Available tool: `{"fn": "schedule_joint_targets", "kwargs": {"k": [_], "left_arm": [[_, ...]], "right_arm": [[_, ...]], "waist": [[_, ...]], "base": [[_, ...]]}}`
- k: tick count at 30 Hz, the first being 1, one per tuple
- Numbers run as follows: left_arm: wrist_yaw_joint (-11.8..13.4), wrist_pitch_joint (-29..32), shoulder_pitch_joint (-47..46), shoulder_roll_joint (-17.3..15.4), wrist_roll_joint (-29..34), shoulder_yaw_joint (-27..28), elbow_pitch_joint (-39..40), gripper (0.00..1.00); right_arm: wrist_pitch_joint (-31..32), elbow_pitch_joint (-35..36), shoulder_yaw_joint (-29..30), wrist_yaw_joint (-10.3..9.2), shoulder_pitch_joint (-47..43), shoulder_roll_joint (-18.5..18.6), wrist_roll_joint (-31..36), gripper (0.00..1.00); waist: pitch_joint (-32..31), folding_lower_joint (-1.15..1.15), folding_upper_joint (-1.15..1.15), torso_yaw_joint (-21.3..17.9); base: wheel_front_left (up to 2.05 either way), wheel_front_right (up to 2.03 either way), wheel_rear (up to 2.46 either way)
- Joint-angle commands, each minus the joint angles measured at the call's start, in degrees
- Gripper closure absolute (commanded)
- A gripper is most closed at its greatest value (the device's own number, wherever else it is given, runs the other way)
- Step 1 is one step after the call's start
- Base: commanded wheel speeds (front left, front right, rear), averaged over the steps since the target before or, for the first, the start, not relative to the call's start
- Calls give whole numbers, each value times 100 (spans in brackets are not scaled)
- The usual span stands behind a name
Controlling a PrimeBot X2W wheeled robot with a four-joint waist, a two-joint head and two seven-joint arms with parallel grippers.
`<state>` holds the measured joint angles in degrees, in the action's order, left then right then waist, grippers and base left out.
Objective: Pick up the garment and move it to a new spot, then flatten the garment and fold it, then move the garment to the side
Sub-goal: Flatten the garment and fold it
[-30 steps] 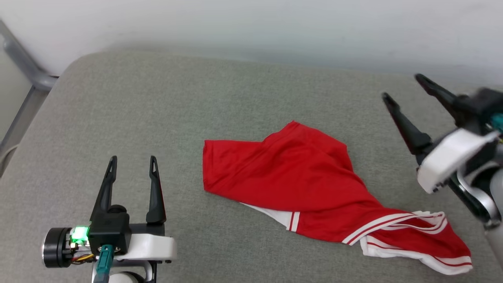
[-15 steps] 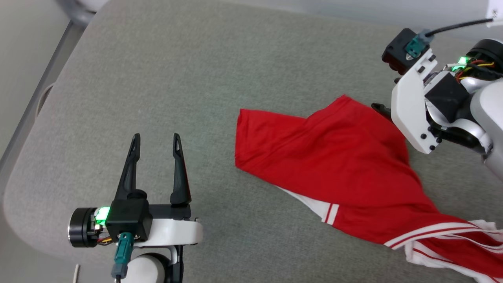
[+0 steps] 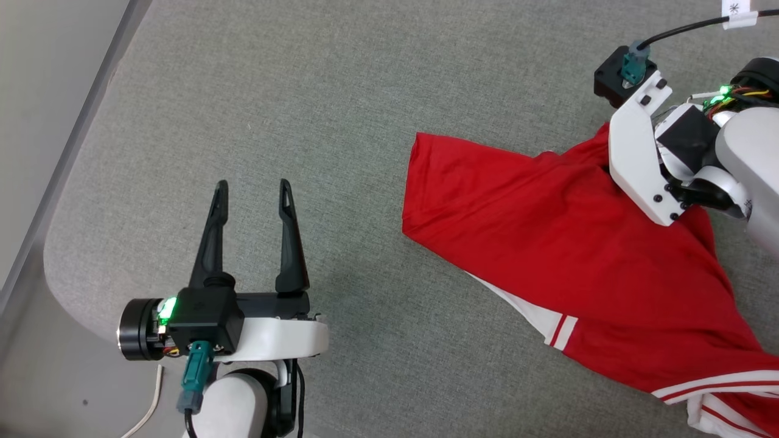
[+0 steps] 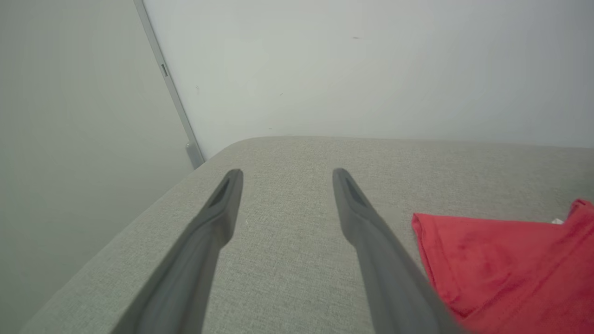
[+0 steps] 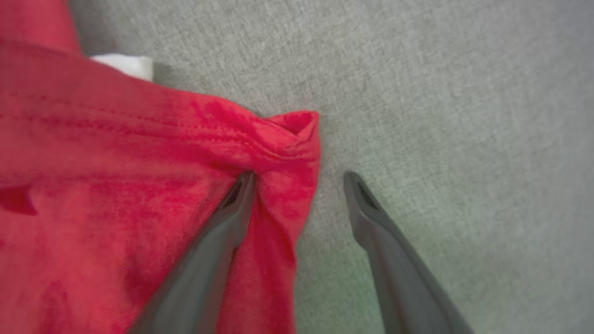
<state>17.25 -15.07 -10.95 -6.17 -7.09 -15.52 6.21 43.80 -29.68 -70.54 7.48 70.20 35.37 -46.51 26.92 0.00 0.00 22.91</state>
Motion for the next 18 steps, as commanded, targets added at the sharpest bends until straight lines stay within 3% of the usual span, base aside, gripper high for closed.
{"fn": "schedule_joint_targets", "kwargs": {"k": [1,3,4,5,6,10,18], "left_arm": [[-62,-11,-49,52,49,81,-12,0],[-128,-11,-55,94,93,152,-39,0],[-155,-11,-54,114,108,194,-47,0],[-180,-11,-50,126,137,233,-56,0],[-203,-11,-44,144,156,261,-65,0],[-274,-11,24,202,236,395,-96,0],[-379,-11,258,221,379,614,-128,0]], "right_arm": [[213,-178,-352,9,-500,-82,-94,0],[321,-163,-421,9,-558,-51,-132,0],[363,-141,-439,10,-568,-23,-145,5],[357,-95,-450,12,-558,-1,-155,78],[271,-64,-449,17,-526,20,-153,100],[-144,46,-365,-2,-294,52,-194,100],[-1564,410,-267,-4,415,19,-540,100]], "waist": [[52,0,0,24],[65,0,0,6],[63,0,0,-6],[61,0,0,-20],[53,0,0,-37],[-38,0,0,-143],[-392,0,0,-480]], "base": [[0,0,0],[0,0,0],[0,0,0],[0,0,0],[0,0,0],[0,0,0],[0,0,0]]}}
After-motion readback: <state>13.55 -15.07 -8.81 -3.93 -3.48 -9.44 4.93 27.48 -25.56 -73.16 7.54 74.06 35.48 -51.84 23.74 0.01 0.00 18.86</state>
